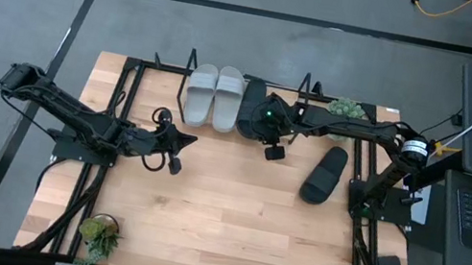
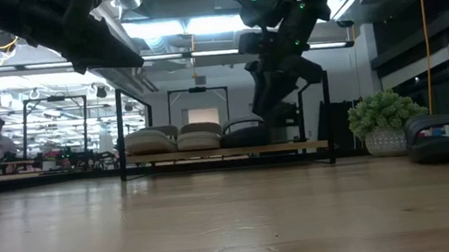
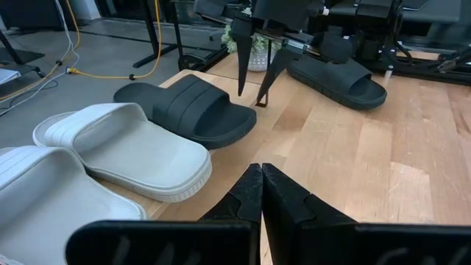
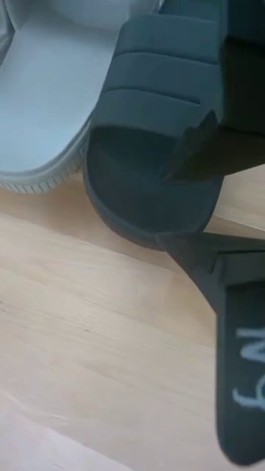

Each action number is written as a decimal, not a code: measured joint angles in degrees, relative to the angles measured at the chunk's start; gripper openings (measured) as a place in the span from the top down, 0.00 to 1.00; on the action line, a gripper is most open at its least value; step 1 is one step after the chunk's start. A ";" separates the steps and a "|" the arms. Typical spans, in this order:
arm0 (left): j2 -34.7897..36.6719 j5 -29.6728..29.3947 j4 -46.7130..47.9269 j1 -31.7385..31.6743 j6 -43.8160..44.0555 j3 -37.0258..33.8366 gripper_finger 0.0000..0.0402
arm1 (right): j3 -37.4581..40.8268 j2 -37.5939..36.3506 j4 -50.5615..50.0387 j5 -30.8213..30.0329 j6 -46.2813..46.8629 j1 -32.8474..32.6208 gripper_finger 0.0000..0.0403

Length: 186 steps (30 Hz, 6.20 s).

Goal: Pick and place slides into the shelf
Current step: Put the black slide on the shelf

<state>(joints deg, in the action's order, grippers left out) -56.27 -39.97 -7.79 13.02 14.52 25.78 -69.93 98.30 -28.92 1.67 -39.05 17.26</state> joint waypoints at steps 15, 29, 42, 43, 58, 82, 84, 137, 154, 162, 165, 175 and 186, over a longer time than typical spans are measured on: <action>0.00 0.00 0.00 0.00 -0.12 0.00 0.99 | -11.07 -0.88 -16.61 -6.66 5.82 0.04 0.99; 0.00 0.00 0.27 0.02 -2.84 0.00 0.99 | -5.95 -19.76 -21.69 -12.50 22.90 -6.32 1.00; 0.02 0.43 0.26 0.02 -3.04 0.00 0.99 | 13.07 -31.08 -21.86 -19.10 52.71 -26.07 1.00; 0.01 0.44 0.26 0.02 -2.88 0.00 0.99 | 12.46 -31.02 -23.57 -20.16 55.20 -27.59 1.00; 0.02 0.44 0.04 0.02 -1.18 0.00 0.99 | 11.47 -25.08 -37.51 -20.68 84.95 -46.18 1.00; 0.02 0.44 -0.04 0.02 -1.18 0.00 0.99 | 16.32 -15.37 -36.31 -20.60 100.19 -54.42 0.80; 0.02 0.44 -0.03 0.02 -1.18 0.00 0.99 | 18.12 -15.34 -32.89 -20.55 100.21 -54.42 0.77; 0.02 0.44 0.02 0.02 -1.18 0.00 0.99 | 34.14 -15.47 -15.50 -21.73 97.24 -48.13 0.95; 0.02 0.44 0.02 0.00 -1.18 0.00 0.99 | 16.81 -15.37 -18.09 -20.98 85.33 -48.15 0.96; 0.02 0.44 0.02 0.01 -1.18 0.00 0.99 | 6.48 -15.39 -17.97 -21.43 71.52 -48.13 0.96; 0.02 0.43 0.02 0.01 -1.18 0.00 0.99 | 3.24 -15.39 -18.08 -21.59 65.52 -48.11 0.96; 0.02 0.44 0.02 0.01 -1.60 0.00 0.99 | -3.17 -15.47 -20.77 -30.87 44.78 -44.99 0.96; 0.02 0.44 0.02 0.02 -1.60 0.00 0.99 | -3.17 -15.45 -24.85 -30.89 32.53 -32.44 0.96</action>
<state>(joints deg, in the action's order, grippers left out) -56.25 -39.53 -7.77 13.04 12.93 25.78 -73.10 82.85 -53.77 -29.23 -6.52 -15.18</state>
